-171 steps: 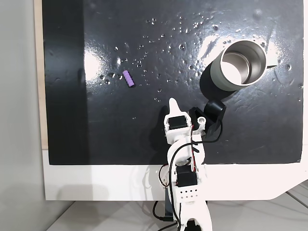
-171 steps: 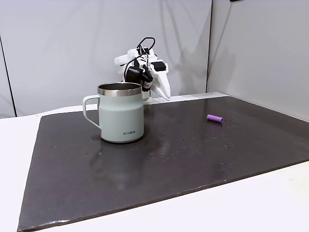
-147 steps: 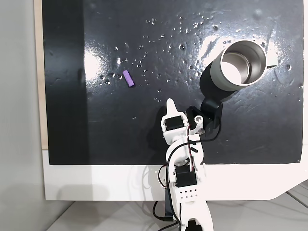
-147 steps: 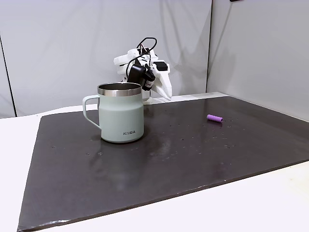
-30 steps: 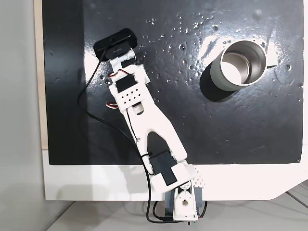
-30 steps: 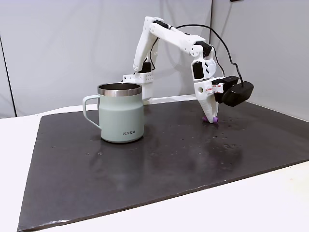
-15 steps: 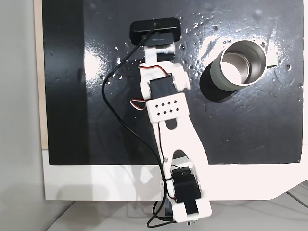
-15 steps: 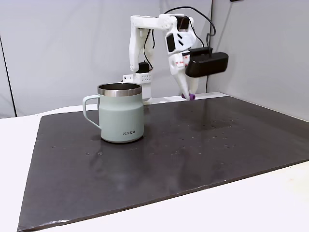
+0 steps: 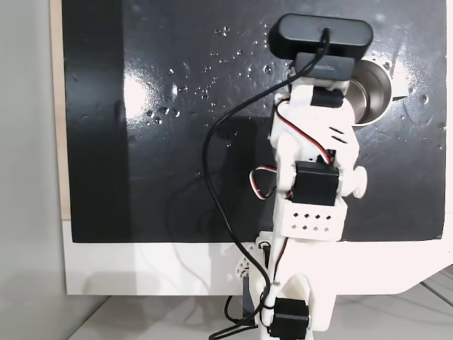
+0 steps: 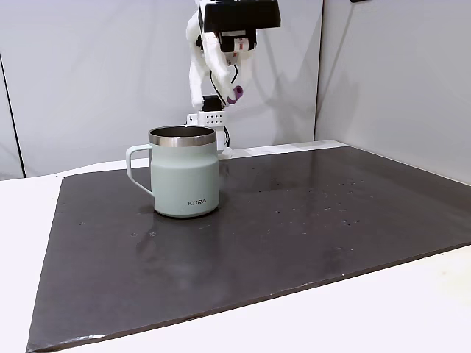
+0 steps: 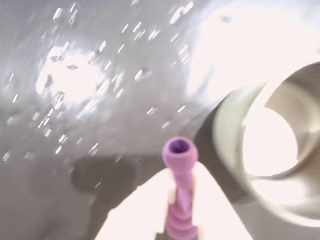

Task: Grasp a pengrip and put it in the cup.

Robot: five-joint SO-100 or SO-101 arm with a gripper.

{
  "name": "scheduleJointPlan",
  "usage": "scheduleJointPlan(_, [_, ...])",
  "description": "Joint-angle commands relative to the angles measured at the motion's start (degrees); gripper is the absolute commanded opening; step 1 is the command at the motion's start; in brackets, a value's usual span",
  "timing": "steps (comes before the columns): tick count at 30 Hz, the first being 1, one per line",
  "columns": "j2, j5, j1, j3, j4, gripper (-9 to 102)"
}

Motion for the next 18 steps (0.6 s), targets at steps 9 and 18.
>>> scheduleJointPlan(9, [0.26, -11.51, 11.69, -0.35, -10.72, 0])
scheduleJointPlan(18, [-1.85, -16.08, 16.88, 3.43, -17.58, 0])
